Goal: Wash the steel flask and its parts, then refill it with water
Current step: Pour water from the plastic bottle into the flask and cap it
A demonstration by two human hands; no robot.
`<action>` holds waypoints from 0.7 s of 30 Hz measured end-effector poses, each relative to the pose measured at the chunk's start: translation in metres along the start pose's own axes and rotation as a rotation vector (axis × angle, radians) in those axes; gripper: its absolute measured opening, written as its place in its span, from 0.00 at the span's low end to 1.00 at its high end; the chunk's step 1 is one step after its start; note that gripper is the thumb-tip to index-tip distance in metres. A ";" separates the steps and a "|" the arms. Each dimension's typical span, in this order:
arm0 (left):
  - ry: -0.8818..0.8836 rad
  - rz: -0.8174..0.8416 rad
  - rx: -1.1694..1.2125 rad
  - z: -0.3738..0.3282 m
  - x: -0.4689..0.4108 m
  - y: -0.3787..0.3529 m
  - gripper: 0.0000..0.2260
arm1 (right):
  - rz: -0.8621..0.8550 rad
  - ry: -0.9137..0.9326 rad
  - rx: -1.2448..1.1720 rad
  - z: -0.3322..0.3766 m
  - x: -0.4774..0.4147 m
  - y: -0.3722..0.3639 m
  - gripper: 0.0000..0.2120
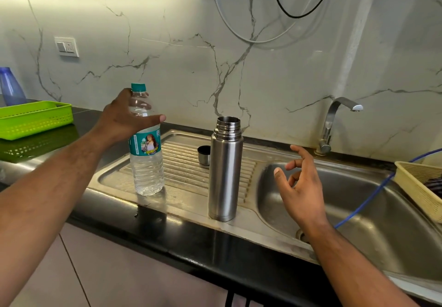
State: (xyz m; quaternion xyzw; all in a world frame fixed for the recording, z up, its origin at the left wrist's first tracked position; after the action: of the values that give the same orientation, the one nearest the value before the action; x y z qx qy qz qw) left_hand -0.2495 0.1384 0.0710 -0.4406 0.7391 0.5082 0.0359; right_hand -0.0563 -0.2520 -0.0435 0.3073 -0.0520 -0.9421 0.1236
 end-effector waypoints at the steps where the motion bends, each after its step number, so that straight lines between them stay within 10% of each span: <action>1: 0.006 -0.002 0.000 0.001 0.000 -0.001 0.36 | 0.002 -0.002 -0.001 0.000 0.000 0.000 0.31; 13: 0.009 -0.261 0.069 -0.002 0.016 0.021 0.39 | 0.012 -0.050 -0.028 0.001 0.003 -0.003 0.31; 18: -0.330 -0.823 0.055 -0.077 0.088 0.061 0.18 | 0.017 -0.054 -0.036 0.004 0.005 -0.003 0.31; 21: -0.453 -0.764 0.256 -0.111 0.114 0.027 0.12 | 0.030 -0.081 -0.033 0.004 0.004 -0.004 0.26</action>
State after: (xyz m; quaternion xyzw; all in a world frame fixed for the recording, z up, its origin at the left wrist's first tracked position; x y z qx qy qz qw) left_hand -0.2937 -0.0155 0.0869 -0.5515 0.5541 0.4464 0.4354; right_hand -0.0624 -0.2485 -0.0430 0.2661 -0.0461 -0.9525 0.1407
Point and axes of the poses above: each hand's wrist, its own x-axis away from the middle knuckle, its own y-axis out of the back of the hand, z = x × y, the point moved 10 cm from there along -x, towards the middle knuckle, and after that the axes turned 15 degrees about -x, right-handed, at the moved point
